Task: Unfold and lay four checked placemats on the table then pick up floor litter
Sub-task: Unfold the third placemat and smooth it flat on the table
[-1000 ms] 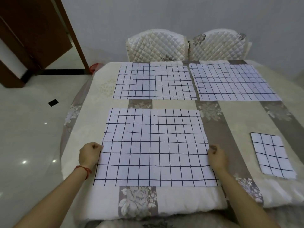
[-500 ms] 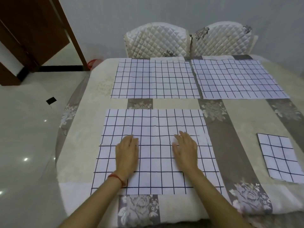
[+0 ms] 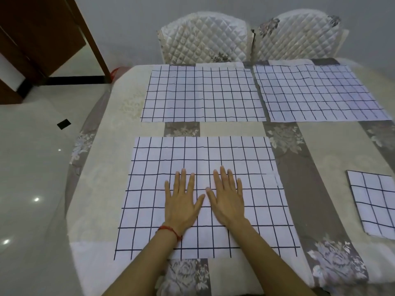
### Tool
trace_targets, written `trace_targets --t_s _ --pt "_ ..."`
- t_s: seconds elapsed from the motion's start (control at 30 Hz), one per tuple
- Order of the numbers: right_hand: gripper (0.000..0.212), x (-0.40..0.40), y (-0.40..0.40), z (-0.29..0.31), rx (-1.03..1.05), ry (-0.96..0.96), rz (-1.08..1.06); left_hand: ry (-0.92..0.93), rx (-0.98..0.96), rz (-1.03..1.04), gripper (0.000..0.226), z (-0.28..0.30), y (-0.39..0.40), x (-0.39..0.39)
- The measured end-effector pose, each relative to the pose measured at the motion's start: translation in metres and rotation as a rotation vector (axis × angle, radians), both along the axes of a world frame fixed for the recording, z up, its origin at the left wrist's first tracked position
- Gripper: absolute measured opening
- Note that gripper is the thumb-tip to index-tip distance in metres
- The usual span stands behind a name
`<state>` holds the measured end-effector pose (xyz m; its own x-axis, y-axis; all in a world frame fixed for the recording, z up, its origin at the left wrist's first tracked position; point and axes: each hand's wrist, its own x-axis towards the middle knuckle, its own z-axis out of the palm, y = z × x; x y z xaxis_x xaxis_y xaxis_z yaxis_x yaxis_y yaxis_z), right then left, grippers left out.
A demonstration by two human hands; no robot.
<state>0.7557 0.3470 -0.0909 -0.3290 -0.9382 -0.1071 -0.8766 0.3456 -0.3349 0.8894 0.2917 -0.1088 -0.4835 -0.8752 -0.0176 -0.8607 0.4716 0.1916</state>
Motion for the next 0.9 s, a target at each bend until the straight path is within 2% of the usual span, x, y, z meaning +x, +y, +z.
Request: trace_targets --t_s 0.13,0.2,0.23,0.3,0.33,0.43,0.5,0.53,0.6,0.67,0.7,0.77,0.9 --pt "0.059 -0.003 -0.021 0.003 -0.085 0.065 0.333 0.021 -0.042 -0.014 0.067 -0.001 0.002 0.0" --pt "0.064 -0.014 -0.033 0.001 -0.047 0.061 0.496 0.015 -0.039 -0.017 0.069 -0.001 0.001 0.0" --pt "0.07 -0.025 -0.038 0.0 -0.001 0.052 0.508 0.006 -0.043 -0.025 0.069 -0.002 0.001 0.0" --pt "0.081 -0.056 -0.048 -0.002 0.03 0.086 0.4 -0.008 -0.058 -0.035 0.069 -0.005 0.001 0.001" --pt "0.083 -0.075 -0.051 -0.003 0.031 0.1 0.279 -0.01 -0.058 -0.036 0.069 -0.005 0.0 0.001" --pt "0.061 -0.125 -0.052 0.0 0.09 0.073 -0.179 -0.003 -0.039 -0.039 0.068 -0.007 0.0 0.001" --pt "0.057 -0.126 -0.048 0.006 0.066 0.075 -0.314 0.0 -0.03 -0.04 0.068 -0.006 -0.001 0.0" --pt "0.058 -0.113 -0.047 0.01 0.001 0.075 -0.291 -0.008 -0.026 -0.039 0.068 -0.005 -0.001 0.0" --pt "0.061 -0.066 -0.042 0.015 -0.11 0.016 -0.07 -0.019 -0.027 -0.031 0.069 -0.005 -0.001 -0.001" --pt "0.065 -0.016 -0.029 0.009 -0.069 -0.035 0.198 -0.022 -0.02 -0.022 0.068 -0.004 -0.001 -0.001" --pt "0.066 -0.002 -0.022 0.003 -0.05 -0.023 0.261 -0.02 -0.021 -0.02 0.067 -0.005 -0.001 -0.001" --pt "0.064 -0.005 -0.012 -0.006 -0.037 0.014 0.182 -0.007 -0.021 -0.018 0.068 -0.007 -0.001 0.0" --pt "0.063 -0.055 0.015 -0.012 0.001 0.07 -0.168 0.008 -0.014 -0.008 0.073 -0.007 -0.002 0.001"
